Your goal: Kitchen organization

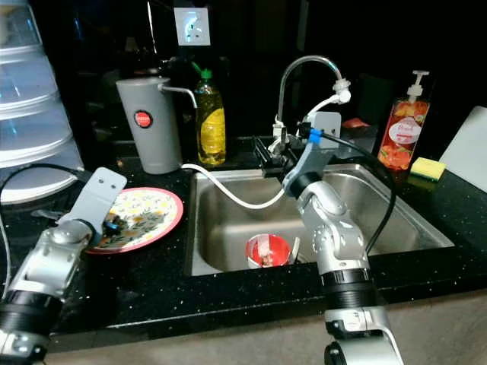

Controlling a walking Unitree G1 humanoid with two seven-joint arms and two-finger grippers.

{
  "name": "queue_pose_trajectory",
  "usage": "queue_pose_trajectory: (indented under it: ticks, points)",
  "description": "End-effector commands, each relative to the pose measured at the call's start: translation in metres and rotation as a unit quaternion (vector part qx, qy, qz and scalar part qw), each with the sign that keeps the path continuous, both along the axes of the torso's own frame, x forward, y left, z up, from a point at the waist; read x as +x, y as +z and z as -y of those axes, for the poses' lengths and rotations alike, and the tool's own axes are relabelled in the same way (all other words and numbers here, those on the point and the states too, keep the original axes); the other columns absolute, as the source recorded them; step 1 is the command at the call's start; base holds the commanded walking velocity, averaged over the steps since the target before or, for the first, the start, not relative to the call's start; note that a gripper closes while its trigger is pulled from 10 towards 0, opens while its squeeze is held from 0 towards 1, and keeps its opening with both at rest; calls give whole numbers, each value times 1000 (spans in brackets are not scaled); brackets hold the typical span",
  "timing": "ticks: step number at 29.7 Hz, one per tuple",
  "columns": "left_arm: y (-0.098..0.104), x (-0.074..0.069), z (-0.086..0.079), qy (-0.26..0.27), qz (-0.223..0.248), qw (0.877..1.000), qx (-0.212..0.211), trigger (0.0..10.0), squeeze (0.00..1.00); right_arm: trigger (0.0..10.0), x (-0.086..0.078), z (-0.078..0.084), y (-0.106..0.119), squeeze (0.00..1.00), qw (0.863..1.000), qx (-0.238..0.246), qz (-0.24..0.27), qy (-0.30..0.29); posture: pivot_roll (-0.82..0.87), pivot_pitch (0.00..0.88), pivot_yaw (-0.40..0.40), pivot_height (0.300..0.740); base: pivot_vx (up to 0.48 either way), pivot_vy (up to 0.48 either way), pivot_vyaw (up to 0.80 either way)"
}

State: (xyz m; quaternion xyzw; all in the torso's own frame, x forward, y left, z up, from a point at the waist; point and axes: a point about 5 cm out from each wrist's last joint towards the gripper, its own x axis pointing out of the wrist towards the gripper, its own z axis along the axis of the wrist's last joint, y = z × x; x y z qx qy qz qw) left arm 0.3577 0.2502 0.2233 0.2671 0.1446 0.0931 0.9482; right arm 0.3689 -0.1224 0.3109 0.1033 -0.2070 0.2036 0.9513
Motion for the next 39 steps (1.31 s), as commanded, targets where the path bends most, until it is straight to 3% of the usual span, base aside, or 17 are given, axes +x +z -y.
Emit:
queue_pose_trajectory:
  ticks: [1, 2, 3, 8, 13, 20, 22, 26, 30, 36, 39]
  points:
    - [5, 0, 0, 0, 7, 1000, 17, 10000, 1000, 10000, 0, -2, 1, 0, 1000, -6, -2, 4, -7, 0, -27, 740, 0, 0, 0]
    - [6, 0, 0, 1, 8, 1000, 21, 10000, 263, 10000, 0, -2, 1, 0, 1000, -6, -1, 4, -8, 0, -24, 740, 0, 0, 0]
    - [8, 0, -1, 2, 11, 1000, 21, 10000, 0, 10000, 0, -2, 1, 0, 1000, -6, -1, 3, -8, 2, -25, 740, 0, 0, 0]
    - [13, -1, -2, 6, 22, 999, 37, 10000, 0, 10000, -1, -2, 0, 0, 1000, -5, -2, 2, -8, 1, -24, 740, 0, 0, 0]
    - [14, 0, -14, 32, 26, 998, 56, 10000, 0, 10000, -1, -2, 0, 0, 1000, -4, -2, 3, -4, 2, -24, 740, 0, 0, 0]
    - [7, 1, -17, 35, 12, 999, 40, 10000, 0, 10000, -1, -3, 1, 0, 1000, -2, 0, 4, -8, 2, -18, 740, 0, 0, 0]
    - [7, 0, -9, 14, 16, 1000, 12, 10000, 0, 10000, -2, -2, 1, 0, 1000, -2, 0, 3, -8, 5, -17, 740, 0, 0, 0]
    - [11, -2, -1, -2, 29, 1000, 0, 10000, 0, 10000, -2, -1, 1, 0, 1000, -1, 0, 1, -7, 6, -17, 740, 0, 0, 0]
    - [19, -3, 0, 1, 45, 999, 17, 10000, 0, 10000, -2, -1, -1, 0, 1000, -1, -3, 1, -3, 7, -20, 740, 0, 0, 0]
    - [7, 3, -15, 25, 21, 999, 38, 10000, 0, 10000, 0, -4, 1, 0, 1000, 1, -1, 6, 2, 9, -24, 740, 0, 0, 0]
    - [-2, 9, -16, 26, 6, 999, 26, 10000, 0, 10000, -1, -4, 2, 0, 1000, 1, 0, 7, -1, 12, -24, 740, 0, 0, 0]
